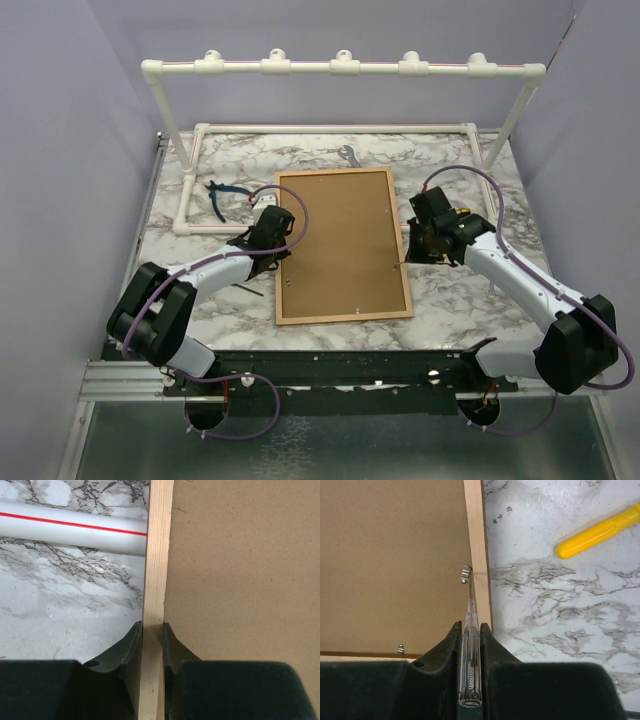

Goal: Take the photo out of the frame

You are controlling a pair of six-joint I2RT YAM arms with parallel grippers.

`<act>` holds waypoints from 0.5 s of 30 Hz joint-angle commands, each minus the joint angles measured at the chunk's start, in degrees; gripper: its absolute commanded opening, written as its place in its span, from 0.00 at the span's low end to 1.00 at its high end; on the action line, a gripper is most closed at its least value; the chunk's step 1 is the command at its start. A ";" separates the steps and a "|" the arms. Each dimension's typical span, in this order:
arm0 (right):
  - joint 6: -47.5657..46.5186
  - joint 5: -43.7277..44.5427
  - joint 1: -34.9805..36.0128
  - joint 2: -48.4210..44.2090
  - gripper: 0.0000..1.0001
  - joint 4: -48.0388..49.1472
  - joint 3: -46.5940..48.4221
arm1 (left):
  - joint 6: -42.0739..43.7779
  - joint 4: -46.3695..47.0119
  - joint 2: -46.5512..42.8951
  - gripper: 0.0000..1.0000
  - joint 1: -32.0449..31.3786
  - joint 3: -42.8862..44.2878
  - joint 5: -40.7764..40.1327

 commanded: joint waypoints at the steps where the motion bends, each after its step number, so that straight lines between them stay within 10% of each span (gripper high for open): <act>1: -0.86 0.88 -0.13 0.26 0.01 1.66 1.57 | 0.69 0.71 -0.85 0.00 0.35 0.40 -1.36; 15: -0.73 -1.15 -0.13 -1.68 0.01 2.13 1.17 | 0.56 0.72 -0.50 0.00 0.35 0.59 -1.45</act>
